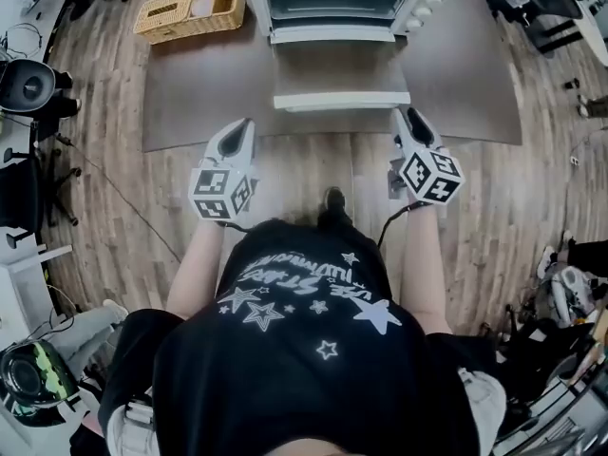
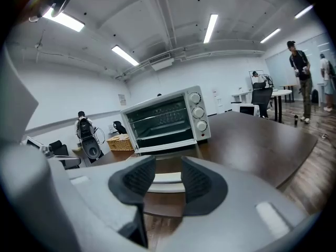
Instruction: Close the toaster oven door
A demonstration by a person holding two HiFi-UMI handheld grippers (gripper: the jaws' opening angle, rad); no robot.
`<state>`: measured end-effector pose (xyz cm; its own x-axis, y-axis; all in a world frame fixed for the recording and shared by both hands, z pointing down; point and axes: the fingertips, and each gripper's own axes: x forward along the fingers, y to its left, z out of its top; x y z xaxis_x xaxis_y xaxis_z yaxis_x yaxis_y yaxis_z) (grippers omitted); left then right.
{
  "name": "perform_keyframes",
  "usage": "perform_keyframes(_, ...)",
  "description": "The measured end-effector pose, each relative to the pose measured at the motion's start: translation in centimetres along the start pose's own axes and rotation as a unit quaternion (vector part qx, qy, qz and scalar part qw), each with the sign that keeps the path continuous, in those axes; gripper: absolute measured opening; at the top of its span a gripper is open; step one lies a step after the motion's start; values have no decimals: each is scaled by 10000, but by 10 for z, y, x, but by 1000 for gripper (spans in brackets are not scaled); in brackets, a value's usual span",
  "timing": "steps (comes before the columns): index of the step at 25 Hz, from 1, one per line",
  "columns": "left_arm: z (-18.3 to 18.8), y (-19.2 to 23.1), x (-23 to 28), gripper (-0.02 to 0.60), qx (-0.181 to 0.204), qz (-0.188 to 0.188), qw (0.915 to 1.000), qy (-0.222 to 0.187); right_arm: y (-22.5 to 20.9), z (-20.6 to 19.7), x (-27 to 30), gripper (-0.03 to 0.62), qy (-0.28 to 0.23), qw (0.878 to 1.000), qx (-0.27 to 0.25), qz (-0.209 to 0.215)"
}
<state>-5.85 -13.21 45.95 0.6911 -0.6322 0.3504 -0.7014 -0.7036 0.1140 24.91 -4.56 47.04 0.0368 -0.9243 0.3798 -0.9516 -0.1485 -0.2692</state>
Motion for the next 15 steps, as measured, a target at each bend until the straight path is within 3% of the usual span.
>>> perform_keyframes(8,-7,-33,26,11,-65,390,9991,183,-38,-17,31,155,503,9980,-175,336)
perform_keyframes(15,-24,-51,30,11,-224,753,9963,337,-46,-54,48,155,1095,9910,-158,746)
